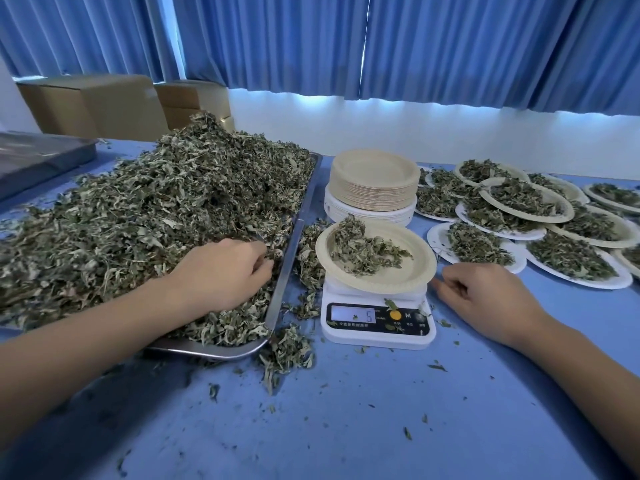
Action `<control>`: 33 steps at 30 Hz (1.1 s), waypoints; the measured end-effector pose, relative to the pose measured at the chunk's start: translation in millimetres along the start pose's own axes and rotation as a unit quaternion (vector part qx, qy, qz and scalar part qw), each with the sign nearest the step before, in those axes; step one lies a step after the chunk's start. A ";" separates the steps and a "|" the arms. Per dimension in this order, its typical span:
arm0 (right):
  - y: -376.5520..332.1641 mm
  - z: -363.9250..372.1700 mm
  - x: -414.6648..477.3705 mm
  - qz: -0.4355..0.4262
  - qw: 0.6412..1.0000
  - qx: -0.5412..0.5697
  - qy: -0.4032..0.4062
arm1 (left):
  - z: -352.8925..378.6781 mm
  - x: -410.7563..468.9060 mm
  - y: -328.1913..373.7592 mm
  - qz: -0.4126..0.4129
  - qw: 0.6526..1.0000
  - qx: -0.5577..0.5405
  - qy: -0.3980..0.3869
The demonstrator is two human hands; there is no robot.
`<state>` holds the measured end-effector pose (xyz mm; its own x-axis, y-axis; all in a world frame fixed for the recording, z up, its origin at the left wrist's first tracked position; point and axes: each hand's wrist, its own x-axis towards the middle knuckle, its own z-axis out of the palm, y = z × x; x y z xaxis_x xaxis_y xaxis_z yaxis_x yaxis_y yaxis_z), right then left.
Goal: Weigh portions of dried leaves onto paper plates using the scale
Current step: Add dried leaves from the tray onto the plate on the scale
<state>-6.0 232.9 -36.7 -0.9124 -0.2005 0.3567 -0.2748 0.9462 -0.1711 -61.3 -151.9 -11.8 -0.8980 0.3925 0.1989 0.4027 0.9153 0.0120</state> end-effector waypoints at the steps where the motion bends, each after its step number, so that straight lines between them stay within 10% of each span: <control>1: 0.4 0.3 0.1 0.000 1.000 -0.001 0.000 | 1.1 1.4 0.5 0.003 1.000 -0.002 0.000; 15: 0.9 -0.2 0.4 -0.012 1.000 0.003 0.002 | -7.3 63.1 0.6 -0.077 0.987 -0.139 0.026; 23: 1.9 -1.0 0.8 -0.008 1.000 0.006 -0.006 | -44.7 62.8 -1.6 -0.026 0.971 -0.070 -0.226; 33: 0.5 -2.4 0.1 -0.003 1.000 0.013 -0.008 | -59.4 62.0 0.5 -0.048 0.997 -0.053 -0.032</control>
<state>-5.5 233.9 -34.6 -0.9151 -0.2103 0.3440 -0.2879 0.9382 -0.1923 -106.2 -132.4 58.8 -0.9414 0.3114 0.1295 0.3276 0.9356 0.1318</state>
